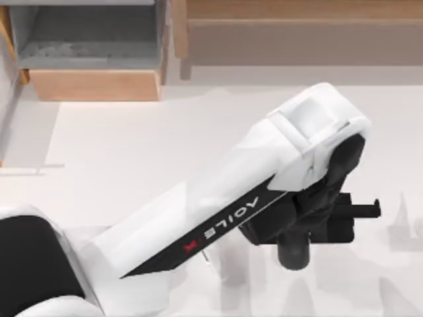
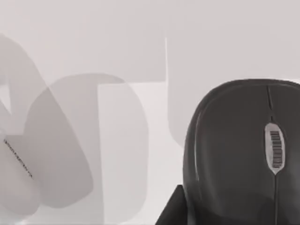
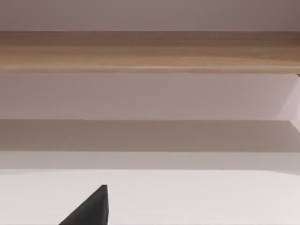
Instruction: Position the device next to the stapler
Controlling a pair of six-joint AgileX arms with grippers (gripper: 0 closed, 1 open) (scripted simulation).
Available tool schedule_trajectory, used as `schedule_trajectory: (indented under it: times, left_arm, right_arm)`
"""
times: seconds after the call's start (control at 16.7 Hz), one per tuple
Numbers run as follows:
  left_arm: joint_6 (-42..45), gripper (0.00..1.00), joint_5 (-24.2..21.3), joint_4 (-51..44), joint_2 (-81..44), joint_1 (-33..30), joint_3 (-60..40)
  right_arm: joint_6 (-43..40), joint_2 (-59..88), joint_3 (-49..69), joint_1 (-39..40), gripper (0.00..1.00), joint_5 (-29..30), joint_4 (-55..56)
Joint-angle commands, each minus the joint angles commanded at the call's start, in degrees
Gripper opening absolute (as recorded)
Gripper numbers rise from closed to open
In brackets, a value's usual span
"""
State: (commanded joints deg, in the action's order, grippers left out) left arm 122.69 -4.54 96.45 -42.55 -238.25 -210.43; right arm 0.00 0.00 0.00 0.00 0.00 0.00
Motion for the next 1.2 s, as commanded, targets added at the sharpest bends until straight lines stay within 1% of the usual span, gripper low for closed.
schedule_trajectory:
  times: [0.78,1.2]
  left_arm:
    - [-0.36,0.0,-0.64,-1.5,3.13,1.38,-0.95]
    - [-0.36,0.53,-0.64,-1.5,3.13,1.38,-0.95]
  right_arm:
    - [0.0,0.0,0.0,0.0,1.0,0.0,0.0]
    - [0.0,0.0,0.0,0.0,1.0,0.0,0.0]
